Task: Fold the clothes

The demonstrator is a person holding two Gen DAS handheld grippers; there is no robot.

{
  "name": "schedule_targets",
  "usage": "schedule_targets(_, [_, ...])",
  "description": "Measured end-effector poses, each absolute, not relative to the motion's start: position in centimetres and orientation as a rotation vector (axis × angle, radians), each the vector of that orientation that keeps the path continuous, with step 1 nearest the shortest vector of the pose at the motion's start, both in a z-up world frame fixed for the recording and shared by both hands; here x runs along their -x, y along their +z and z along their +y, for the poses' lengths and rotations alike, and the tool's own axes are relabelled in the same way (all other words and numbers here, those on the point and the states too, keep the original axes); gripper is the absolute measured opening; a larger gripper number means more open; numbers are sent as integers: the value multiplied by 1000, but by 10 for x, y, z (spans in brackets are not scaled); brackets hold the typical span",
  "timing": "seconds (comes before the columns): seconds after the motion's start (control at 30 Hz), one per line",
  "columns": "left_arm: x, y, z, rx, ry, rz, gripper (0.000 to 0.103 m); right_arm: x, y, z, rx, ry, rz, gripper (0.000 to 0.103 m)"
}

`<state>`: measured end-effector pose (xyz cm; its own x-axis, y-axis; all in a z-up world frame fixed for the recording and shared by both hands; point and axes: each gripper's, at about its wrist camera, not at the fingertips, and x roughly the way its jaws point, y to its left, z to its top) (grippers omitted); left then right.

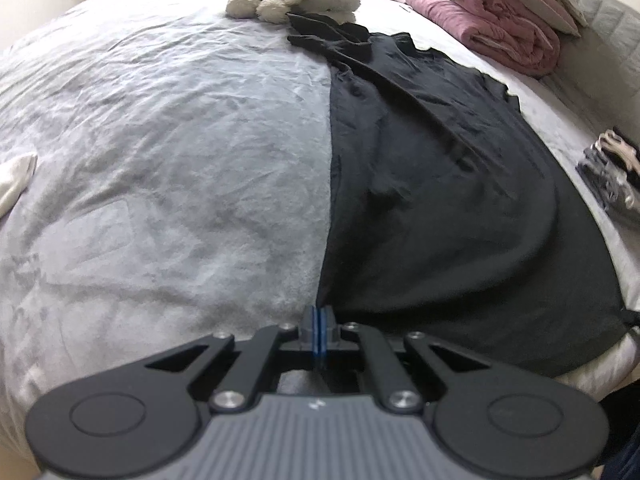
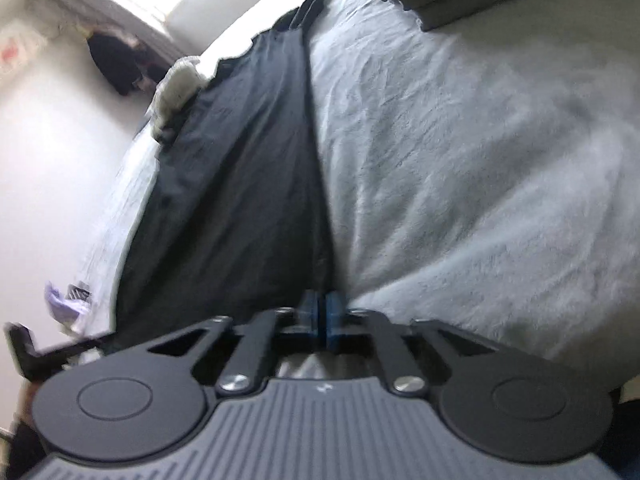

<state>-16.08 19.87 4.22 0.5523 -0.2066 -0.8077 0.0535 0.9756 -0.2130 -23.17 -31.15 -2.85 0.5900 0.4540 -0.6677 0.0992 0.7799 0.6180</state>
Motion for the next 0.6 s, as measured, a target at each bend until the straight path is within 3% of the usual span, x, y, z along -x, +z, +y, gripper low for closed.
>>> schedule_targets(0.23, [179, 58, 196, 186, -152, 995, 1, 252, 31, -304, -437, 200, 829, 2])
schedule_targets(0.37, [187, 49, 186, 135, -133, 1033, 1, 253, 28, -284, -249, 167, 899, 2])
schedule_targets(0.6, [201, 72, 198, 218, -143, 1011, 1, 255, 31, -290, -270, 132, 889, 2])
